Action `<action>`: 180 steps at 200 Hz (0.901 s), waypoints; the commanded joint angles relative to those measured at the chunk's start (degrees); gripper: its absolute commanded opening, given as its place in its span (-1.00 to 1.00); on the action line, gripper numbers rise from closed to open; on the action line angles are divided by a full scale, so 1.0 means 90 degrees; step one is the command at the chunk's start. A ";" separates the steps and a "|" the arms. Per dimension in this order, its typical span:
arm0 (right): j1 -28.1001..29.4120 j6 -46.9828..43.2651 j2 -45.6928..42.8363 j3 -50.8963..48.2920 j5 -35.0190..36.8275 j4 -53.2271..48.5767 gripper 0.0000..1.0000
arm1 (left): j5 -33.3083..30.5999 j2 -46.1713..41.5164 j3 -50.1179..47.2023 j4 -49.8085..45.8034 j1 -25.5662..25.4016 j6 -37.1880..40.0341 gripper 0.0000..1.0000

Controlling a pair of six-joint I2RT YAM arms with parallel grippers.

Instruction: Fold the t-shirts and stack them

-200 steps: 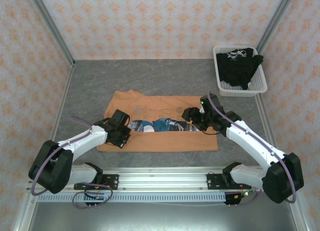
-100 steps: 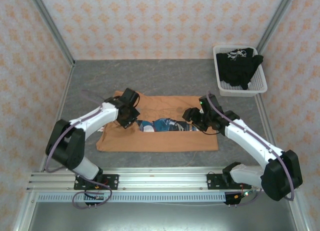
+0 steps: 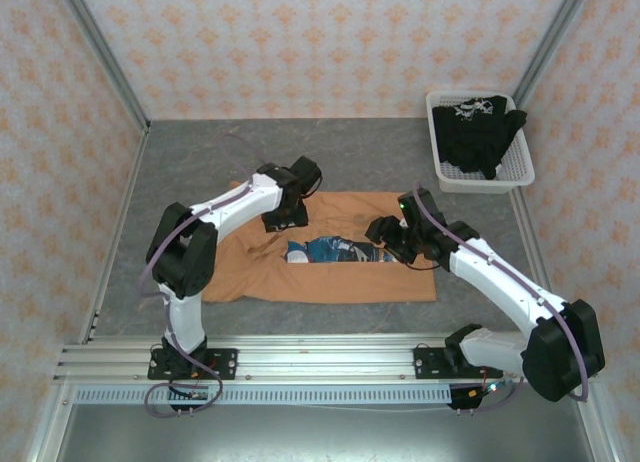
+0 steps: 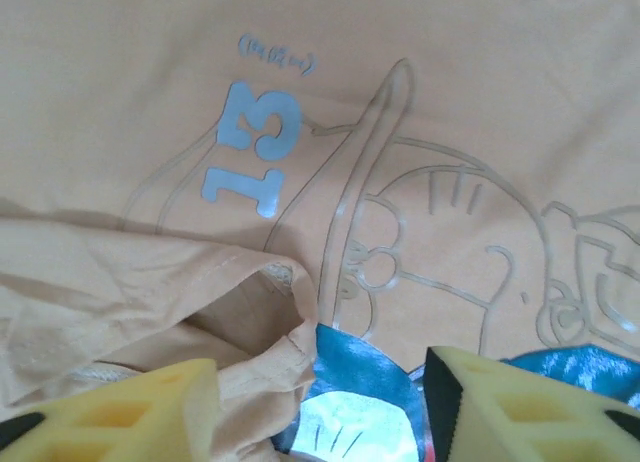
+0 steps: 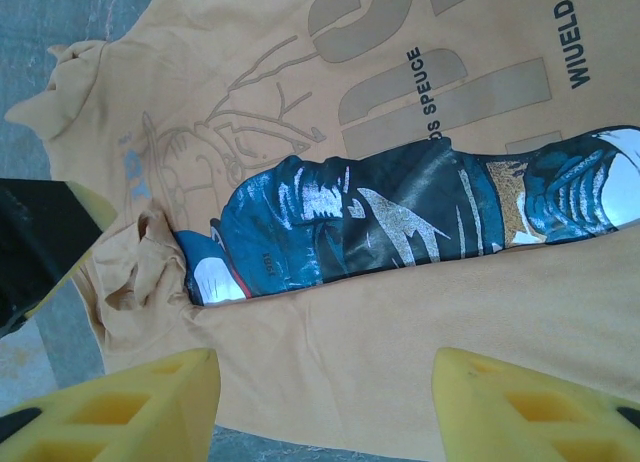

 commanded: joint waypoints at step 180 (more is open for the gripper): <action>-0.0044 0.0019 0.0202 -0.0060 -0.0213 0.0072 0.16 | 0.1438 -0.2237 -0.3849 0.2538 0.1810 -0.1740 -0.05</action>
